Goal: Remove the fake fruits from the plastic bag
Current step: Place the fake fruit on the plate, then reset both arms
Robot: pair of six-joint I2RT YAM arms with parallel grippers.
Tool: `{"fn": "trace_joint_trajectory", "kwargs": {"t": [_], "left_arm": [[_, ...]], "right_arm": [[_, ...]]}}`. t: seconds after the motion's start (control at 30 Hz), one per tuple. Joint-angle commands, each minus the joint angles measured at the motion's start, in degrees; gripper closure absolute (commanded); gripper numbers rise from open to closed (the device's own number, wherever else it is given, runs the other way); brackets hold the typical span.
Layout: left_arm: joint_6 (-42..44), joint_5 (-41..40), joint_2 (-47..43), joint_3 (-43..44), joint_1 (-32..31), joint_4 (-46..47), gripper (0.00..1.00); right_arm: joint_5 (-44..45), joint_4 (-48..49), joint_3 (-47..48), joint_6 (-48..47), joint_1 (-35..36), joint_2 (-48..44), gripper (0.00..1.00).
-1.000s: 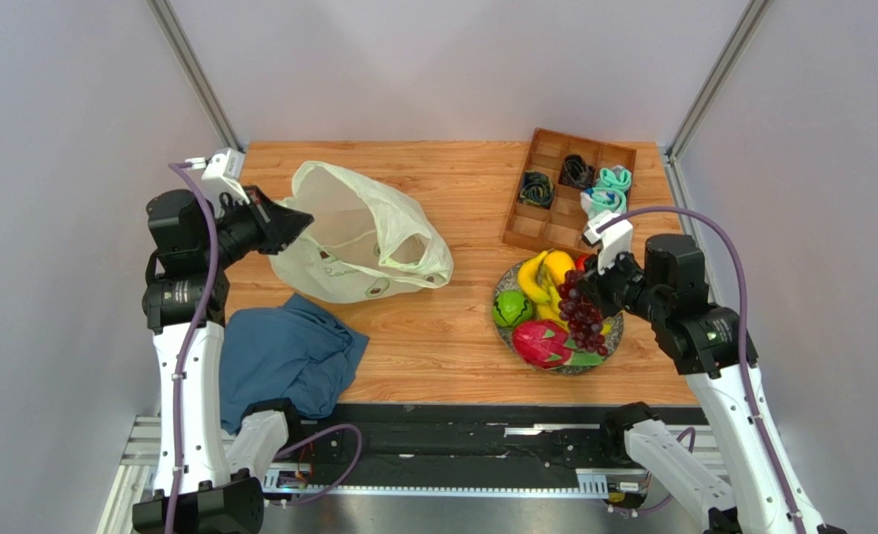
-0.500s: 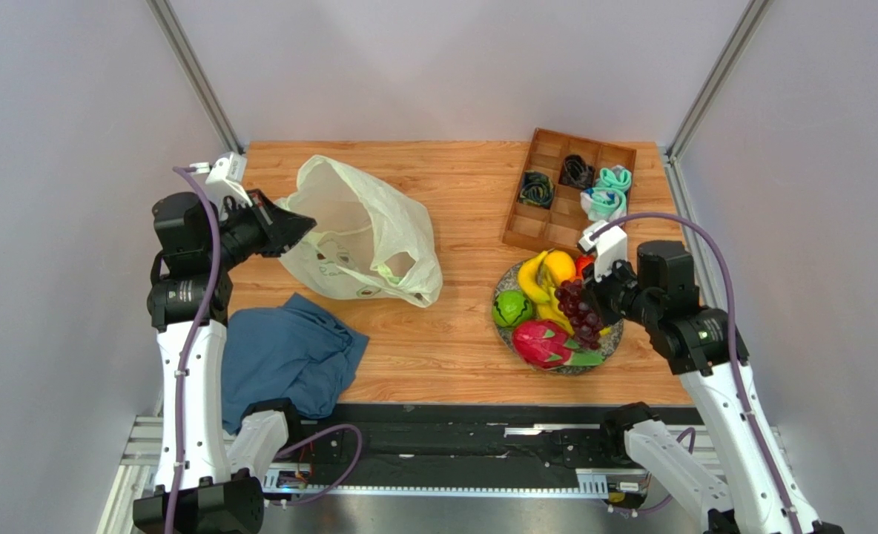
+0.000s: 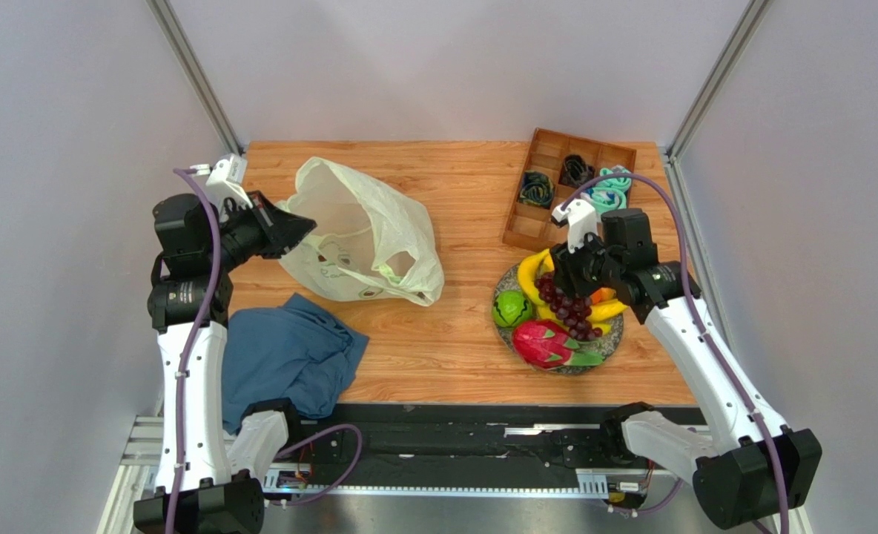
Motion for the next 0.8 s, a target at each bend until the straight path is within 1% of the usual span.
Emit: {"fn": "trace_joint_trajectory", "kwargs": {"t": [0.0,0.03,0.1,0.2,0.37,0.5,0.6,0.63,0.67,0.7,0.73,0.77], "left_arm": [[-0.42,0.52,-1.21,0.02,0.40,0.46,1.00],[-0.51,0.43,-1.21,-0.24,0.40,0.46,1.00],[-0.60,0.43,-1.30,-0.51,0.48,0.46,0.98],[-1.13,0.43,-1.12,-1.03,0.75,0.73,0.97],[-1.83,0.34,-1.21,-2.09,1.10,1.78,0.96],[-1.30,0.26,-1.12,-2.18,1.10,1.61,0.96],[-0.69,0.08,-1.12,-2.26,1.19,0.99,0.91],[0.09,-0.01,-1.12,-2.35,1.19,0.47,0.75],[0.62,-0.10,-1.12,-2.09,1.19,-0.06,0.65],[1.15,-1.23,-0.95,-1.83,1.19,-0.59,0.57],[2.29,-2.02,-0.86,-1.04,1.19,-1.72,0.33],[3.08,-3.07,-0.77,-0.51,1.19,-2.34,0.02]], "right_arm": [[2.33,6.13,3.75,3.52,-0.08,-0.20,0.40],[2.25,6.22,4.81,3.96,-0.08,-0.28,0.30],[1.64,6.57,8.40,5.71,-0.08,-0.11,0.23],[0.84,7.01,13.23,7.74,-0.08,0.94,0.20],[1.02,9.73,17.82,10.55,-0.08,2.88,0.19],[0.93,11.58,20.02,8.45,-0.08,4.28,0.19],[-1.52,10.19,20.28,5.38,-0.17,4.28,0.18],[-4.06,8.44,20.72,3.37,-0.08,4.20,0.17],[-5.39,3.02,22.12,2.04,-0.08,4.46,0.14],[-6.44,-0.08,22.65,0.38,-0.08,4.72,0.14],[-5.93,-2.89,23.09,-1.38,-0.17,4.99,0.13],[-4.19,-6.23,22.66,-1.05,-0.08,4.81,0.12]]}}
